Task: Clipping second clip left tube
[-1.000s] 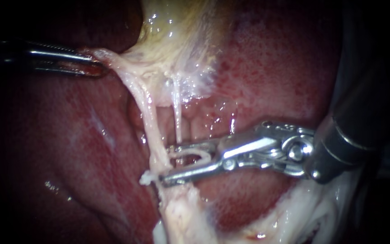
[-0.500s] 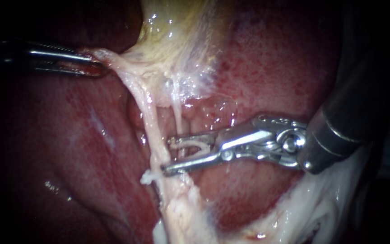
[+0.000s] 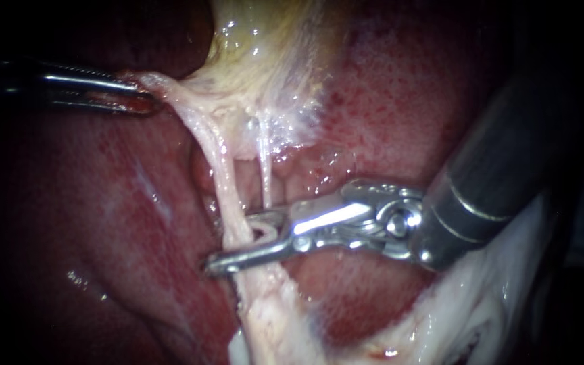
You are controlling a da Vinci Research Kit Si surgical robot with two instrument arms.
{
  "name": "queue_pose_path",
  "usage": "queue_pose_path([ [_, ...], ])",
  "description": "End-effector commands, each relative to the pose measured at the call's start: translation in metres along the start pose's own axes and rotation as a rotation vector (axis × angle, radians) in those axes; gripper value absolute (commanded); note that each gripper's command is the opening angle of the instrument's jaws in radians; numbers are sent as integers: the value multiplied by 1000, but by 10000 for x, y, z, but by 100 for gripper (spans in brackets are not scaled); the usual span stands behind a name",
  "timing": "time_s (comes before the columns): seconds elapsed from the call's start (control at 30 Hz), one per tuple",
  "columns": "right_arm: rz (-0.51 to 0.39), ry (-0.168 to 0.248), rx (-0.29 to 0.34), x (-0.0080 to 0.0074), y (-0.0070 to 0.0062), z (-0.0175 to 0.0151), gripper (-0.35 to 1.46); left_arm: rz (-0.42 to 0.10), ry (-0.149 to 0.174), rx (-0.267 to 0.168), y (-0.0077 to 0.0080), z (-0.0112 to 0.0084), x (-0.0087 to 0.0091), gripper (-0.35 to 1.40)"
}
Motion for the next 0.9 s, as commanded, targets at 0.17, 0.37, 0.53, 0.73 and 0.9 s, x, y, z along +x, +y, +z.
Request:
queue_pose_path([
  [0.17, -3, 11, 26, -1, -2, 8, 50, 1, 0, 1, 0, 2, 0, -35],
  [0.37, -2, 17, 48, 7, -25, 12, 50, 1, 0, 0, 0, 2, -1, -35],
  [0.53, -5, 10, 76, 12, -39, 15, 48, 1, 0, 0, 0, 2, -1, -35],
  [0.73, -13, -15, 112, 14, -43, 11, 37, 1, 0, 0, 0, 2, -1, -35],
  [0.9, -19, -29, 132, 14, -44, 9, 19, 1, 0, 0, 0, 2, -1, -35],
])
